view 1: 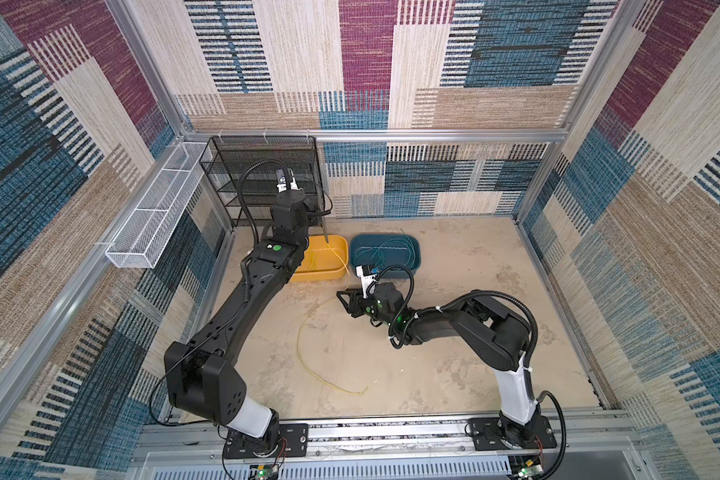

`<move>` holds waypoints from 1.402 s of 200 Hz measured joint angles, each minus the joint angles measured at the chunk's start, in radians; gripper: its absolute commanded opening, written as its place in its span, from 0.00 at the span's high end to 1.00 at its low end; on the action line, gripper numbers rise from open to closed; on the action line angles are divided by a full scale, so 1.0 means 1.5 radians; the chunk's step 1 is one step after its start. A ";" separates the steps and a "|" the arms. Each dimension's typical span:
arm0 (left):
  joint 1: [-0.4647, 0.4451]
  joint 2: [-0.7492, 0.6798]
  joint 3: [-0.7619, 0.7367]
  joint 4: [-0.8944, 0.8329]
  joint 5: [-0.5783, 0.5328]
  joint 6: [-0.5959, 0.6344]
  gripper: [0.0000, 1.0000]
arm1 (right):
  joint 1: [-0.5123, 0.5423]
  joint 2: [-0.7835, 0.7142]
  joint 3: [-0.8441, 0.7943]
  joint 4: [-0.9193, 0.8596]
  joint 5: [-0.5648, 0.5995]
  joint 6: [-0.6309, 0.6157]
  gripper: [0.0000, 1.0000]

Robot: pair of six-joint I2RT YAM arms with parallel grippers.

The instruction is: Wrap the cables

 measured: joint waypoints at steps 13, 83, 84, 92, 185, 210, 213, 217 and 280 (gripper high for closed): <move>0.000 0.000 0.000 0.000 0.001 -0.001 1.00 | -0.004 0.007 0.002 -0.001 -0.003 0.003 0.75; 0.000 0.000 0.001 0.000 0.001 -0.004 1.00 | -0.008 0.018 0.029 0.017 -0.035 0.005 0.94; 0.000 0.000 0.001 0.000 0.001 -0.004 1.00 | -0.008 0.018 0.030 0.017 -0.035 0.005 0.94; 0.002 -0.001 0.001 0.001 0.001 -0.004 1.00 | -0.009 0.018 0.030 0.019 -0.037 0.005 0.97; 0.006 0.039 0.085 -0.019 -0.004 0.030 1.00 | 0.023 -0.212 -0.053 -0.213 -0.018 -0.086 1.00; 0.008 0.067 0.112 -0.057 -0.003 0.052 1.00 | 0.043 -0.332 -0.085 -0.340 0.061 -0.151 1.00; 0.008 0.070 0.114 -0.061 -0.001 0.053 1.00 | 0.045 -0.344 -0.088 -0.355 0.071 -0.157 1.00; 0.008 0.074 0.117 -0.065 0.001 0.054 1.00 | 0.047 -0.361 -0.090 -0.374 0.086 -0.167 1.00; 0.002 0.090 0.111 -0.096 0.043 0.056 1.00 | 0.081 -0.499 -0.007 -0.593 0.245 -0.304 1.00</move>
